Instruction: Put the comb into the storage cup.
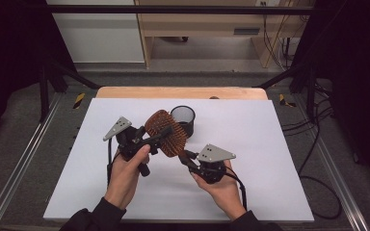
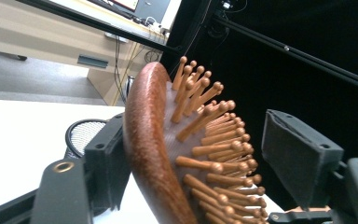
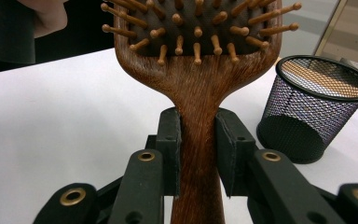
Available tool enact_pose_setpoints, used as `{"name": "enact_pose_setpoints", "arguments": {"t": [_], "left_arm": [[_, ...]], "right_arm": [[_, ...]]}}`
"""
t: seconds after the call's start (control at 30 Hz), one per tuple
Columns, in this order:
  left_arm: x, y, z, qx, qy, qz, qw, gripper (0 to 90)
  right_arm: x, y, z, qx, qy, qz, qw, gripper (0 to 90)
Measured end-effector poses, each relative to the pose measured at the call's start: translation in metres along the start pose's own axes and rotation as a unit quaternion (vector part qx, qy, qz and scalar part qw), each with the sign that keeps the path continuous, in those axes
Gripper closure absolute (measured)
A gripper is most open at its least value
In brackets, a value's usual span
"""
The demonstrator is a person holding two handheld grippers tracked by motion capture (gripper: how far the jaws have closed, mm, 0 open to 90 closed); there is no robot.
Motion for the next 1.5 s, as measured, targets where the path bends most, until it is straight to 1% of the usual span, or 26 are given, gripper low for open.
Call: {"name": "enact_pose_setpoints", "arguments": {"t": [0.17,0.3,0.4,0.57,0.7,0.9,1.33,1.5], "left_arm": [[-0.0002,0.0005,0.0006,0.010,0.005,-0.006,0.9999,34.6],[0.0000,0.0008,0.0005,0.014,0.016,-0.010,0.9997,36.9],[0.0001,0.0006,0.0006,0.012,0.025,-0.011,0.9996,38.2],[0.0005,0.0006,0.0019,0.009,0.028,-0.015,0.9995,40.1],[0.0019,0.0020,0.0020,-0.003,0.032,-0.017,0.9993,44.2],[0.0019,0.0030,0.0036,-0.007,0.032,-0.021,0.9992,49.8],[0.0008,0.0010,0.0061,-0.013,0.036,-0.022,0.9990,52.5],[0.0017,-0.0002,0.0055,-0.014,0.036,-0.023,0.9990,52.6]], "right_arm": [[-0.0001,-0.0001,0.0005,0.001,0.000,0.001,1.0000,72.9],[-0.0007,-0.0009,0.0005,0.001,0.000,-0.001,1.0000,72.9],[-0.0010,-0.0013,0.0006,0.001,-0.001,-0.001,1.0000,72.9],[-0.0017,-0.0017,0.0010,0.001,-0.001,-0.003,1.0000,72.9],[-0.0021,-0.0019,0.0010,0.000,0.000,-0.004,1.0000,72.9],[-0.0039,-0.0043,0.0002,0.000,0.002,-0.008,1.0000,73.0],[-0.0071,-0.0075,0.0016,0.012,-0.008,-0.010,0.9998,72.6],[-0.0080,-0.0083,0.0034,0.019,-0.018,-0.008,0.9996,70.8]]}}
Point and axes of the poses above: each handheld gripper's, and its own axes: y roughly backward along the jaws, x roughly out of its top, z roughly to its right, the point moved 1 cm from there along -y, roughly forward along the jaws, and after that the axes turned 6 degrees about -z, right-handed, at the moved point
